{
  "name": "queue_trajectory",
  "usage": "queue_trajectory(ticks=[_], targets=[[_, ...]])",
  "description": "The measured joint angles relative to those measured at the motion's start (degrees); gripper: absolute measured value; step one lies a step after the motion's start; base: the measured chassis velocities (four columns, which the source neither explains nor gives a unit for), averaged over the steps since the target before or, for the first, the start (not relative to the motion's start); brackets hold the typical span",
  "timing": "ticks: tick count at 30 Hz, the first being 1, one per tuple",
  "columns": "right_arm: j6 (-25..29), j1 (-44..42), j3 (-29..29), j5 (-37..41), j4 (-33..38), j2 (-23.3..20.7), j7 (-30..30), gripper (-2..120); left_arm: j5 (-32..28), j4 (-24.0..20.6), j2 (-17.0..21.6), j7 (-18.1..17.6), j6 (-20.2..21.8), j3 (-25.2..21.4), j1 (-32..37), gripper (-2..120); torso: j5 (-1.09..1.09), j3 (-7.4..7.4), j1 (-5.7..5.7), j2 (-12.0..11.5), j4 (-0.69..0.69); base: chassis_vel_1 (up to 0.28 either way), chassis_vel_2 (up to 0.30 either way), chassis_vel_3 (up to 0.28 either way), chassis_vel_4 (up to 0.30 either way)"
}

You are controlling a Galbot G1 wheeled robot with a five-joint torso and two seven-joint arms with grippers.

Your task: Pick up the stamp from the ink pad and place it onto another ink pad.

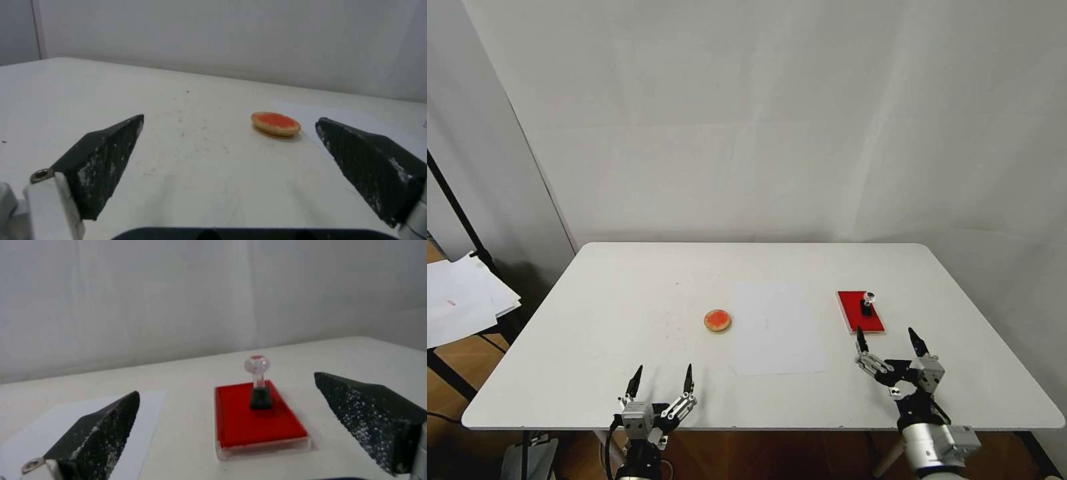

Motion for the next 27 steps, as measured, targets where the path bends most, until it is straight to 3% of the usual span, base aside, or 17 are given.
queue_trajectory(ticks=[7, 27], targets=[[-0.84, 6.21, -3.14, 3.46, -6.30, -2.55, -1.43, 100, 0.00, 0.00, 0.00, 0.00, 0.00, 0.00, 0.00, 102, 0.00, 0.00, 0.00, 0.00, 0.00, 0.000, 0.000, 0.000, 0.000], [-8.81, 12.65, -4.15, 10.09, -5.65, -7.71, -0.04, 100, 0.00, 0.00, 0.00, 0.00, 0.00, 0.00, 0.00, 102, 0.00, 0.00, -0.01, 0.00, -0.01, 0.000, 0.000, 0.000, 0.000]])
